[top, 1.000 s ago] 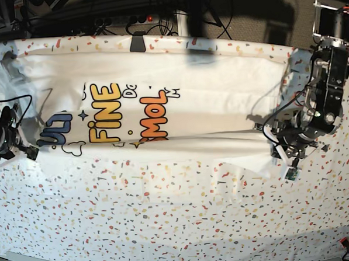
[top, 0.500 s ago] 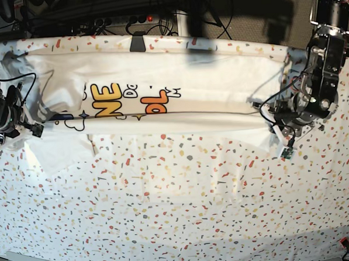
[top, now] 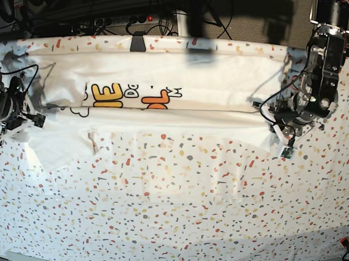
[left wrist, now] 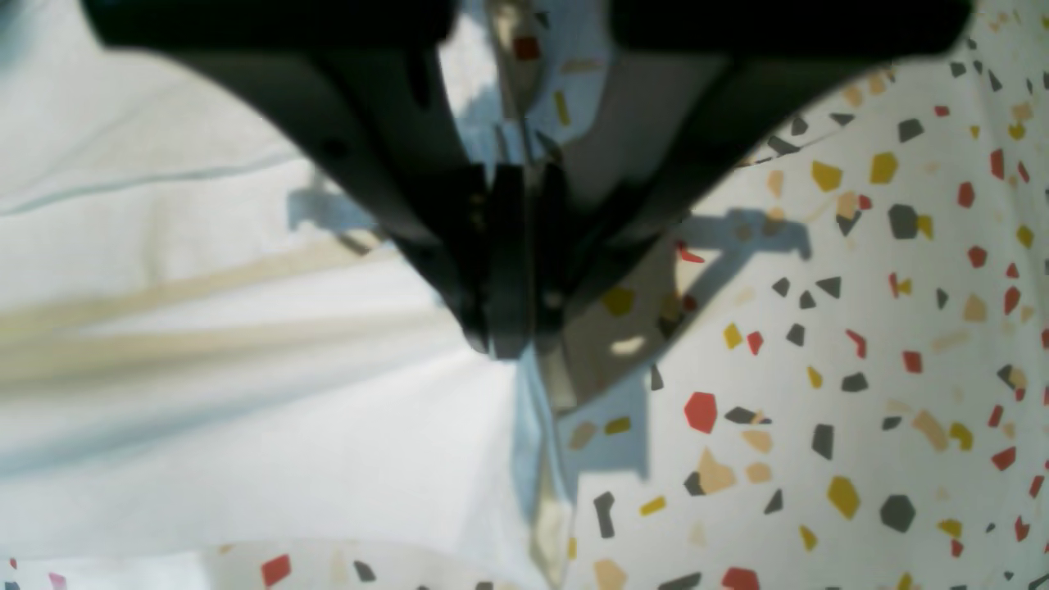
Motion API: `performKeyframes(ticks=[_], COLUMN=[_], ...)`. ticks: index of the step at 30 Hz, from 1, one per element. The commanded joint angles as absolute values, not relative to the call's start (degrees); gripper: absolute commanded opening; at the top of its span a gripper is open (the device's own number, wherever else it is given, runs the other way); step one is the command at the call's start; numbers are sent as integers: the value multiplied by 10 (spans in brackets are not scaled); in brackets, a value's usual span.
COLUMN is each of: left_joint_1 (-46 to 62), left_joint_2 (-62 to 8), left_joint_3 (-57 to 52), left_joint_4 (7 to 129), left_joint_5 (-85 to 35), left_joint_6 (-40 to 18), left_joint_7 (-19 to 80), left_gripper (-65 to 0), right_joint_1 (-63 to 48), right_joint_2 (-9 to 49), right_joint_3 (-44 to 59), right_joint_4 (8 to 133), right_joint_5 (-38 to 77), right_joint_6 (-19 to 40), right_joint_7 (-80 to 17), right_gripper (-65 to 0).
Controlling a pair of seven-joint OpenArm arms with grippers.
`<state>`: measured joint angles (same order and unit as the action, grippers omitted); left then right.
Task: Fold the T-shirt properly
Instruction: 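Fold the hem half over toward the collar with both grippers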
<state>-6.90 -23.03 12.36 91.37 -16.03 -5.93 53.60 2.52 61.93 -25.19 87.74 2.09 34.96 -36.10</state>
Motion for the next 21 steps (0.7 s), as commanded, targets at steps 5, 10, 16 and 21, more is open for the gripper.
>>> performKeyframes(ticks=[5, 10, 16, 21], left_joint_1=[-58, -46, -48, -48], left_joint_2=[-237, -237, -237, -237], left_joint_3=[119, 119, 119, 119], left_joint_4=[925, 925, 925, 925], left_joint_5=[-155, -154, -122, -65], left_joint_6=[-56, -56, -56, -55], left_joint_7=[527, 527, 546, 499], left_gripper=[-418, -381, -381, -381], right_joint_1=[34, 35, 35, 38], right_joint_2=[636, 636, 637, 636], right_joint_3=[-245, -244, -244, -244], right_joint_4=[881, 881, 881, 881], right_joint_5=[18, 18, 17, 18], right_joint_6=[347, 340, 312, 271], right_joint_7=[-363, -363, -375, -374], right_gripper=[-296, -297, -297, -297])
